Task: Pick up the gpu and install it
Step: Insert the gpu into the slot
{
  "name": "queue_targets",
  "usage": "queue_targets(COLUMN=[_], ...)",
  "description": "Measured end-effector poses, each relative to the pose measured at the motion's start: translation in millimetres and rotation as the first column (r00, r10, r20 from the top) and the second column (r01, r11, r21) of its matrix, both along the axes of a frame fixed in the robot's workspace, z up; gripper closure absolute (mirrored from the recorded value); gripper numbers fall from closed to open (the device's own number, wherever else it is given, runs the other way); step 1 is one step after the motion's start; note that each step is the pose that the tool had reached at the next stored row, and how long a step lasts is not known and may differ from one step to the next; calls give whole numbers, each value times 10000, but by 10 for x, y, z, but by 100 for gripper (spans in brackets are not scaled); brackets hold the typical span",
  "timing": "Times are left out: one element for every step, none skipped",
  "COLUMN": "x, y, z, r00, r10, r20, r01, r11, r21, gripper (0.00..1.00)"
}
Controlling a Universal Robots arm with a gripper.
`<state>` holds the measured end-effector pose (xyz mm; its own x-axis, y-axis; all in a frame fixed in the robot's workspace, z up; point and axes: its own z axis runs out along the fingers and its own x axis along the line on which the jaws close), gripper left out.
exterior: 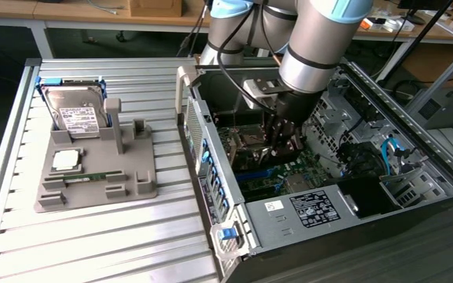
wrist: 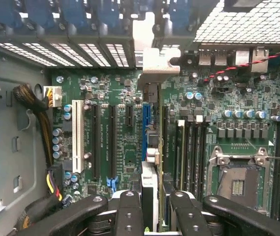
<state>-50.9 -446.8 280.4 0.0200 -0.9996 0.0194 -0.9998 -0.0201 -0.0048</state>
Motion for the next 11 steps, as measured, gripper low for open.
queue_targets(x=[-14, -34, -57, -80, -107, -131, -152, -173, -195, -215, -230], y=[-5, -7, -7, -7, -7, -7, -7, -7, -7, -8, -12], z=[-1, -1, -1, -2, -3, -4, -5, -6, -6, -7, -8], r00=[10000, 10000, 10000, 10000, 10000, 10000, 10000, 10000, 10000, 10000, 10000], r10=[1, 1, 1, 1, 1, 1, 2, 1, 1, 0, 1], r20=[0, 1, 1, 2, 3, 3, 4, 4, 3, 4, 4], r01=[-1, -1, -1, -1, -1, -1, -2, -1, -1, 0, -1], r11=[10000, 10000, 10000, 10000, 10000, 10000, 10000, 10000, 10000, 10000, 10000], r21=[1, 1, 0, 0, 0, 0, 1, 1, 0, 0, -1], gripper=[73, 73, 73, 73, 73, 73, 73, 73, 73, 73, 73])
